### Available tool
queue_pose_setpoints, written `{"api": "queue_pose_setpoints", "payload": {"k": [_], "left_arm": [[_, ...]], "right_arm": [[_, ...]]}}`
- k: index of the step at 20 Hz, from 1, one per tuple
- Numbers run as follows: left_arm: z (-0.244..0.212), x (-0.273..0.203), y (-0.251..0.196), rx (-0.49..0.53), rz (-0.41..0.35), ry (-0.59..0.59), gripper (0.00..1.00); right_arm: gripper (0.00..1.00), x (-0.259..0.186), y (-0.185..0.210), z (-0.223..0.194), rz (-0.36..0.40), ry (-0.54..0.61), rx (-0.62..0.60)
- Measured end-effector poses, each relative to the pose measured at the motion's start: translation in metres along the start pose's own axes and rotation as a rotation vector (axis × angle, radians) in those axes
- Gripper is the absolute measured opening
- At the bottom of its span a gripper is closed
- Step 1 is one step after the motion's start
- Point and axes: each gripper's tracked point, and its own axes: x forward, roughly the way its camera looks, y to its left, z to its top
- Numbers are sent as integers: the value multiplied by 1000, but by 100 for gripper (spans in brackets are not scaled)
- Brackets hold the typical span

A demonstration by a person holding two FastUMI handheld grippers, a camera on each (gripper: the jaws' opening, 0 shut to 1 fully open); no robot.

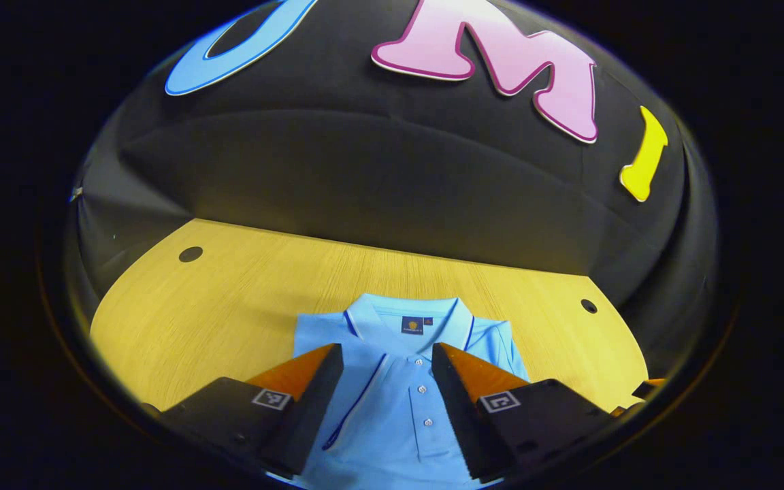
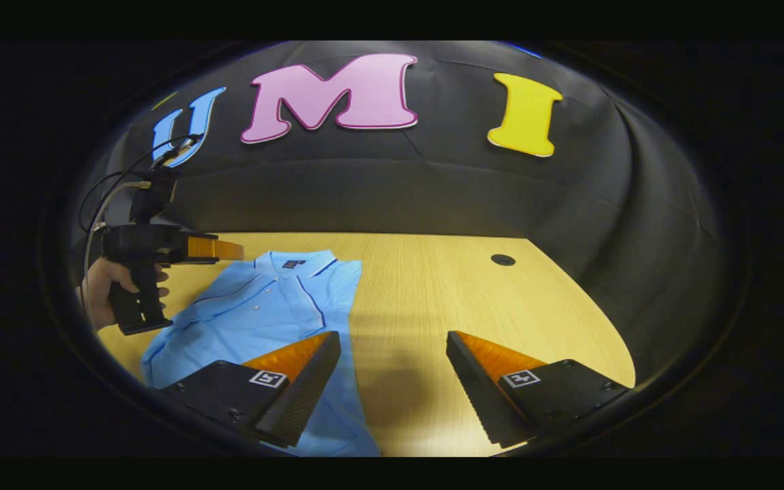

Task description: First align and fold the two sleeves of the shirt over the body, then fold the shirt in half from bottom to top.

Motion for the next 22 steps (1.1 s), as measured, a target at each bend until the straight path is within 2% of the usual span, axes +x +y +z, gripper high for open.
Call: {"api": "queue_pose_setpoints", "payload": {"k": [1, 3, 9, 13, 16, 19, 20, 22], "left_arm": [[-3, -13, 6, -7, 5, 3, 92], [-12, -48, 21, -22, 8, 6, 97], [-55, -168, 69, 18, 30, 29, 97], [-113, -240, 88, 46, 35, 102, 97], [-171, -278, 93, 46, 33, 209, 97], [-225, -306, 85, -2, 11, 321, 97], [-241, -312, 80, -3, 4, 345, 97], [-267, -319, 76, 41, 24, 386, 97]], "right_arm": [[98, -9, 3, -5, 2, 6, 14], [98, -29, 10, -15, 5, 21, 35], [98, -96, 31, -50, 12, 72, 61], [98, -147, 45, -81, 13, 145, 60], [98, -177, 59, -118, 20, 231, 44], [98, -190, 72, -155, 32, 326, 37], [98, -190, 79, -160, 44, 335, 69], [98, -193, 77, -178, 18, 390, 118]]}}
